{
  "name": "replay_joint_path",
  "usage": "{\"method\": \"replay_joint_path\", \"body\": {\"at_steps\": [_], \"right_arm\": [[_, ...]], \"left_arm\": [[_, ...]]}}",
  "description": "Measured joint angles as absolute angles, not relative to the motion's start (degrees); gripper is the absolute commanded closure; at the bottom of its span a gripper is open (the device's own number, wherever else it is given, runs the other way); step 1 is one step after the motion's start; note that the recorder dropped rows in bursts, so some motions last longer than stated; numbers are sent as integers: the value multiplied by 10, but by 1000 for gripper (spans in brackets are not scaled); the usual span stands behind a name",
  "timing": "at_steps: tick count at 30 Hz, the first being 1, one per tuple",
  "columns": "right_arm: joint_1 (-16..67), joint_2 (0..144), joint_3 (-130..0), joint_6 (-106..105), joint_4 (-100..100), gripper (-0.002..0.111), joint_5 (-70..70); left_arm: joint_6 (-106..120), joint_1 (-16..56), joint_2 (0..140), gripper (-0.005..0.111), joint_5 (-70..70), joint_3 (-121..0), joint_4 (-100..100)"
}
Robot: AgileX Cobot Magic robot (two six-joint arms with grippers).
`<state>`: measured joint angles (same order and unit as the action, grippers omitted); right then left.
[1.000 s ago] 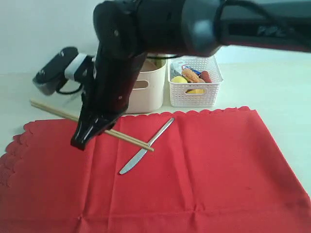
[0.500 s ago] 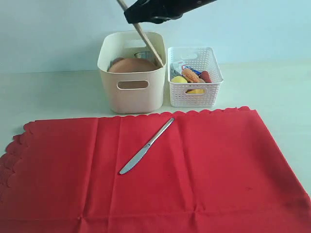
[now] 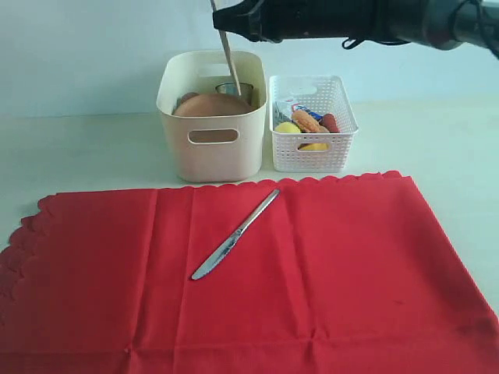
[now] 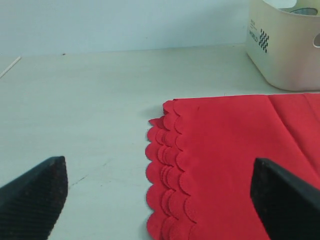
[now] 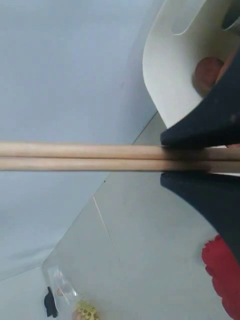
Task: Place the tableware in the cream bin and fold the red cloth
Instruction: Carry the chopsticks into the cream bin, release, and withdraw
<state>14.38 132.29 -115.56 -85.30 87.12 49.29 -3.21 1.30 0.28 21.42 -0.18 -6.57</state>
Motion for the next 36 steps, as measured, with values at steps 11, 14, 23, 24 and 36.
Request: {"method": "replay_joint_path", "body": {"at_steps": [11, 14, 23, 24, 36], "right_arm": [[144, 1414, -1220, -809, 733, 99, 468], [144, 1417, -1220, -775, 684, 86, 457], [144, 1408, -1222, -676, 651, 69, 474], [144, 1403, -1222, -665, 644, 69, 475], [144, 1263, -1222, -399, 470, 84, 567]], "left_arm": [[-32, 13, 3, 13, 214, -2, -66], [-32, 13, 3, 13, 214, -2, -66], [-32, 13, 3, 13, 214, -2, -66], [-32, 13, 3, 13, 214, -2, -66], [-32, 13, 3, 13, 214, -2, -66]]}}
